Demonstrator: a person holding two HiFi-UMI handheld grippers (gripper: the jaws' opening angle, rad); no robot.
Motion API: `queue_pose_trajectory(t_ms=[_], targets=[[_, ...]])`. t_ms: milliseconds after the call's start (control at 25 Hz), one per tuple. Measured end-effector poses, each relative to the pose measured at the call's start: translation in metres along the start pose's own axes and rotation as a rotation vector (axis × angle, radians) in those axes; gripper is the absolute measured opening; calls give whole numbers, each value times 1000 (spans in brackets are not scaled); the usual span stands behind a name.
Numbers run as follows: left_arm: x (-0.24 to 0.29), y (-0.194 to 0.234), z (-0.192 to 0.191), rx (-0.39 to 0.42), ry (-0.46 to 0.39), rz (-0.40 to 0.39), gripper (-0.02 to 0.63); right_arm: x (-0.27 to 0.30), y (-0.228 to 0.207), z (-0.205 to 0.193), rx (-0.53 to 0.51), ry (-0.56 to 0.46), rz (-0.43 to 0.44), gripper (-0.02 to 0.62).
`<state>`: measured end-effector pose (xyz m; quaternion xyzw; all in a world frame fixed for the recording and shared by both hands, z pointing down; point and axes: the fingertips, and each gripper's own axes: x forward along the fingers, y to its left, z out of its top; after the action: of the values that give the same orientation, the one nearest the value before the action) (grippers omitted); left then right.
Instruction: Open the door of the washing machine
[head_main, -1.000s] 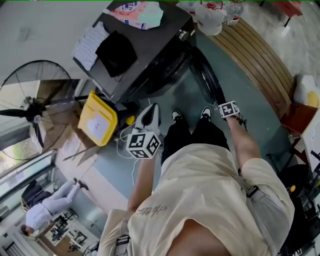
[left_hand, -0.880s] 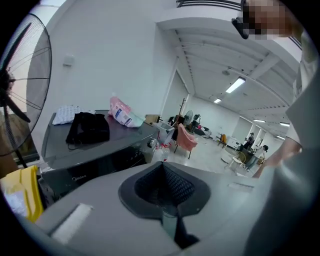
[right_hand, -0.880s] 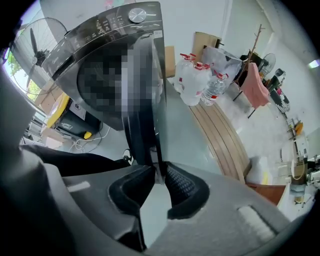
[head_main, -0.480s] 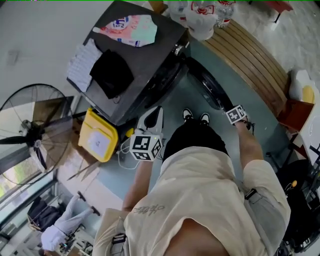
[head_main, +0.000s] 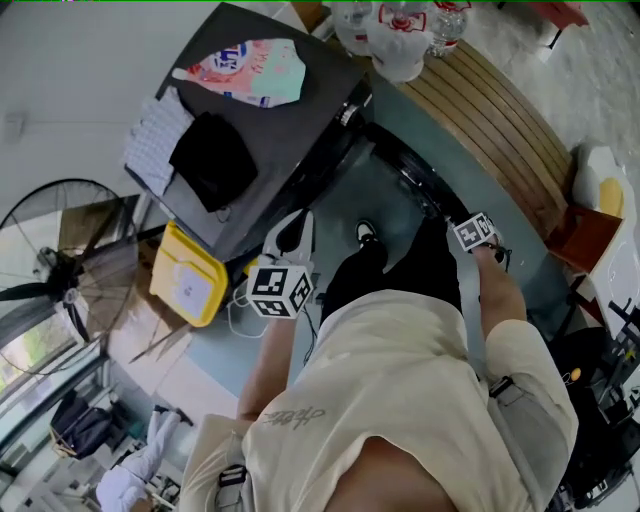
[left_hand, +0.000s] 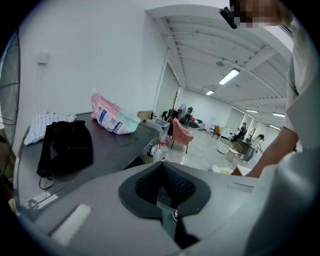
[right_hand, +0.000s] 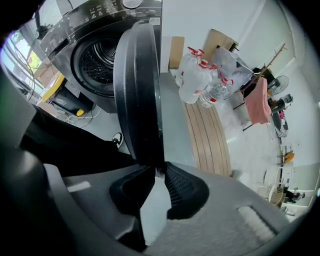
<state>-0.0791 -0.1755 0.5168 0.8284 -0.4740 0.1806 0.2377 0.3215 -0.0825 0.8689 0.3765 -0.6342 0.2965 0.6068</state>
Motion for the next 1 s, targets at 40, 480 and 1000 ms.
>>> queue_pose_trajectory(t_ms=[40,480,1000], targets=[[3,-1,3,-1,-5,16,17,0,-5,-1,-14,-2,5,61],[71,-38,42,-91,-58,221,17,11,-109,34,-267,-86,64,66],[98,-77,67,-186,-139,340,17,18,-219,111,-510,-99,51,72]])
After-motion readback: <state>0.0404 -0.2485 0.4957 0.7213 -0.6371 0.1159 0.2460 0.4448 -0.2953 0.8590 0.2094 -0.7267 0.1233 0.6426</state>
